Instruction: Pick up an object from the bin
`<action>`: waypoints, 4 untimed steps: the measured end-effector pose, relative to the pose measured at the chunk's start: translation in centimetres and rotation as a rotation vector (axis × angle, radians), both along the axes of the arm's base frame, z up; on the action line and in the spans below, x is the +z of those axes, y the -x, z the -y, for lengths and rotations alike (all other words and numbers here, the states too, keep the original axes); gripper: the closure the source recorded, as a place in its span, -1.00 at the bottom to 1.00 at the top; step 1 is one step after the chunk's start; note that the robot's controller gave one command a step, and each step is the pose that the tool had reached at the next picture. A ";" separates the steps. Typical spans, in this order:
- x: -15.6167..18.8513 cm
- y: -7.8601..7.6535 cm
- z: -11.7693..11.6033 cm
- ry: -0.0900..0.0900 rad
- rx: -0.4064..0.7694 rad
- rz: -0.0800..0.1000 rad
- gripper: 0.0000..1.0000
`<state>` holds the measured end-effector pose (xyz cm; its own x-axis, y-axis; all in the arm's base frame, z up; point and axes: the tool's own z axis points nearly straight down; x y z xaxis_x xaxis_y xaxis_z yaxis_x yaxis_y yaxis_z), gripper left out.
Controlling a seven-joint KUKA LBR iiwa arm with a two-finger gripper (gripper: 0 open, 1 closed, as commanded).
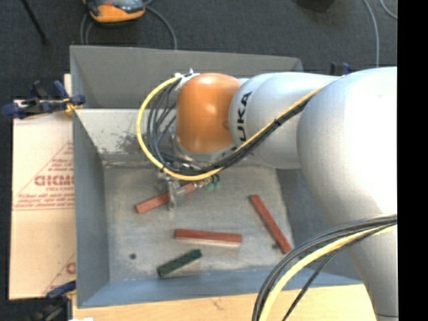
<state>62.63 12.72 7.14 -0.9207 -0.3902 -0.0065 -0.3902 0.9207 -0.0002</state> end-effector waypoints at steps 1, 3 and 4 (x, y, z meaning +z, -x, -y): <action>0.0 0.0 0.0 -0.001 -0.003 -0.002 1.00; -0.1 0.0 0.0 -0.001 -0.007 -0.003 1.00; -0.1 0.0 0.0 -0.001 -0.009 -0.003 1.00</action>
Offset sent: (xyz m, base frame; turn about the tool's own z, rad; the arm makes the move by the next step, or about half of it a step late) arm 0.0000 0.0000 0.0000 0.0000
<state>62.58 12.68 7.08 -0.9241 -0.3821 -0.0039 -0.3821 0.9241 0.0020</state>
